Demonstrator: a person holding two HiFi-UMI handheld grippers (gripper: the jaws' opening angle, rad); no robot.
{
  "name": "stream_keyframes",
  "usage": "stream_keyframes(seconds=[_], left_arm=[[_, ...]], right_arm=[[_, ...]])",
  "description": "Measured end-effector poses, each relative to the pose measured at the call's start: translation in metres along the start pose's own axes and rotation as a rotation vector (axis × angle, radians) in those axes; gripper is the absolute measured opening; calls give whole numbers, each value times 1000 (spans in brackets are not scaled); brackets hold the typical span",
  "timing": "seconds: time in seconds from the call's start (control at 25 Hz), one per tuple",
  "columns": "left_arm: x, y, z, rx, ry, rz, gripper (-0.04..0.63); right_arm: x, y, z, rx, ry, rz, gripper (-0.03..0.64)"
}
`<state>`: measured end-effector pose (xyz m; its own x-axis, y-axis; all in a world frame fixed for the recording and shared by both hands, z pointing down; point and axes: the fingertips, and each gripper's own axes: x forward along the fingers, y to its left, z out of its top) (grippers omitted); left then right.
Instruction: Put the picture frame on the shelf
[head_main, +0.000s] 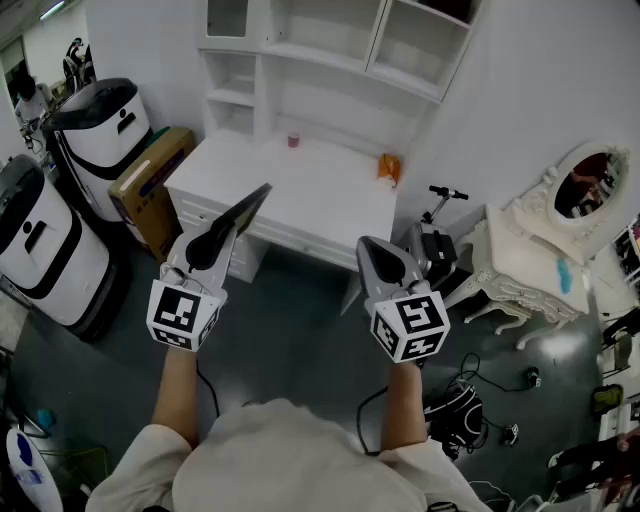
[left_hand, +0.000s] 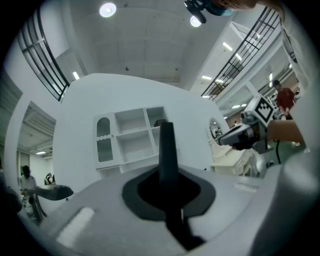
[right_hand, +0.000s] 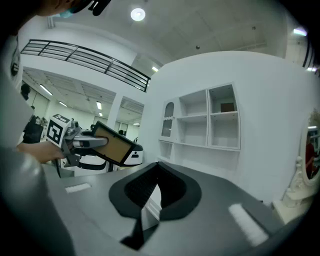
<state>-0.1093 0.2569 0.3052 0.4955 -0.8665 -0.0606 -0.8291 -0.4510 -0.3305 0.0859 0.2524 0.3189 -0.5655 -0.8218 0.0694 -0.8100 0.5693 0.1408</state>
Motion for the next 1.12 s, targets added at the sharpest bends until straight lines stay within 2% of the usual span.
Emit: stream_keyframes(seconds=[0.2,0.36,0.64,0.88,1.12], left_arm=[[-4,-16,-6,-10,15,-4,6],[-3,-31,-7,-12,25,4,6],[-1,-60,-5,-10,44,16,6],[13,-53,-9,-6,40,29,7],[53,-29,-17,-11,31,25,6]], right_arm=[[-13,-8,-9,9,-1,-12,6],[-30,-22,-9,63,-49,3,6],[-42,-30,-23,97,-49,36,6],[-37,-37,-20,183,-104,97,6],[-8,-65,-22,116,-63,75,6]])
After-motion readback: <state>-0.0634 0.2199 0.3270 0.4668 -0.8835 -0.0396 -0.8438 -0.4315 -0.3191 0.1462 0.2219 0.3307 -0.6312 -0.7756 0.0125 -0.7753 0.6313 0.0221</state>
